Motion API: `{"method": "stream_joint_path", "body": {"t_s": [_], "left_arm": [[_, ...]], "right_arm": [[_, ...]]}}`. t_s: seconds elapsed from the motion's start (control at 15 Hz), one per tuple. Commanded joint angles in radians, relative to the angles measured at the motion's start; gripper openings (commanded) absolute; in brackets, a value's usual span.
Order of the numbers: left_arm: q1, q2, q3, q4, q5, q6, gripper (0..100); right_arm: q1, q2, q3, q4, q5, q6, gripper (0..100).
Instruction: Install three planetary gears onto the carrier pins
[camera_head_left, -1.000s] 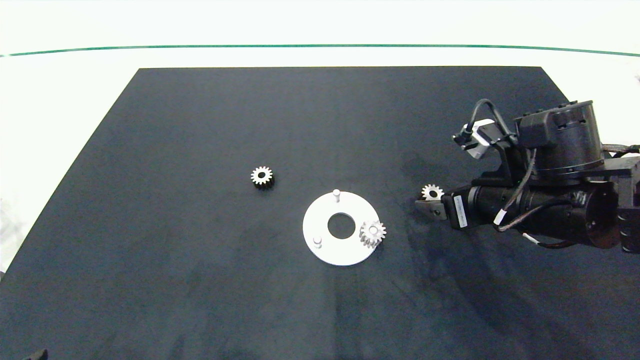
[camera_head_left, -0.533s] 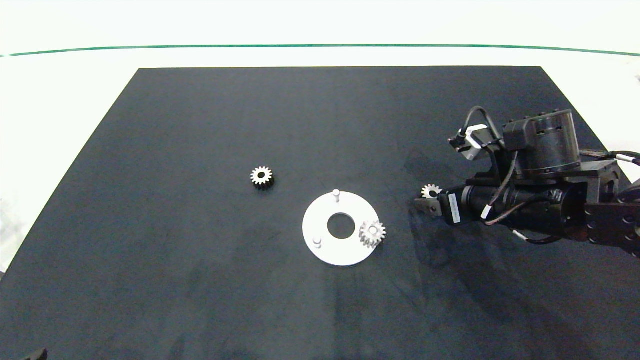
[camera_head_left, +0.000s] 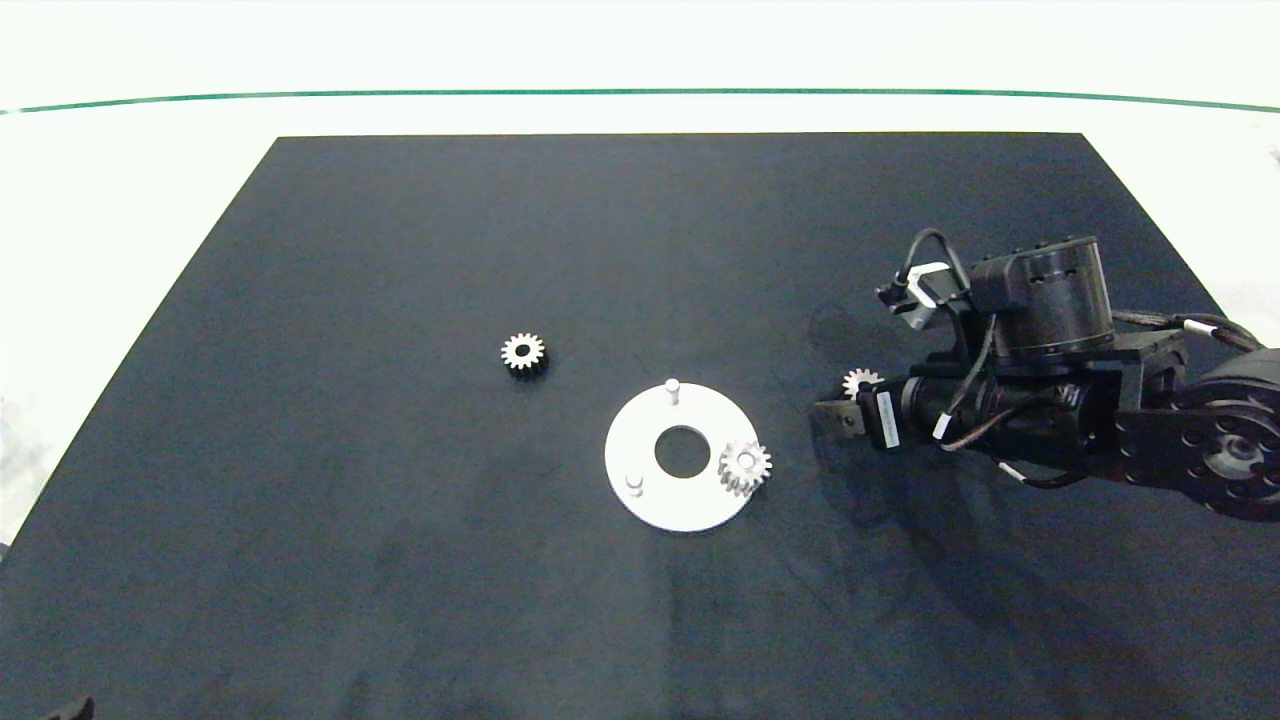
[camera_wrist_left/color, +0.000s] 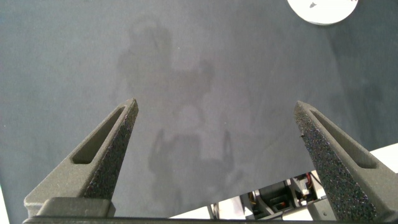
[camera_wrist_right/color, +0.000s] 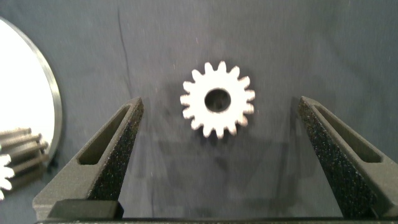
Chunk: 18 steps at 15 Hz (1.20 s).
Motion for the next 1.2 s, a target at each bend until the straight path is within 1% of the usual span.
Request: {"method": "stream_joint_path", "body": {"t_s": [0.07, 0.4, 0.47, 0.6, 0.67, 0.8, 0.87, 1.2], "left_arm": [[0.0, 0.001, 0.0, 0.003, -0.001, 0.001, 100], [0.0, -0.002, 0.001, 0.003, 0.001, 0.001, 100], [0.0, -0.004, 0.001, 0.004, -0.001, -0.001, 100], [-0.002, -0.013, 0.003, 0.004, -0.001, -0.001, 100], [-0.002, -0.013, 0.001, 0.004, -0.001, 0.001, 100], [-0.002, -0.013, 0.001, 0.004, -0.001, 0.001, 100], [-0.002, -0.013, 0.001, 0.004, -0.001, -0.001, 100], [-0.002, -0.013, 0.0, 0.004, -0.001, 0.001, 100]], "right_arm": [[-0.003, 0.008, 0.001, -0.021, -0.003, -0.003, 100], [-0.011, 0.028, 0.001, -0.022, -0.001, 0.0, 100], [-0.011, 0.028, 0.002, -0.022, -0.001, 0.0, 97], [-0.012, 0.028, -0.001, -0.024, -0.001, 0.0, 94], [-0.014, 0.028, -0.006, -0.033, -0.003, -0.001, 91], [-0.014, 0.028, -0.009, -0.042, -0.004, -0.007, 88], [-0.014, 0.028, -0.009, -0.042, -0.004, -0.009, 85], [-0.007, 0.03, -0.006, -0.042, -0.004, -0.009, 76]]}}
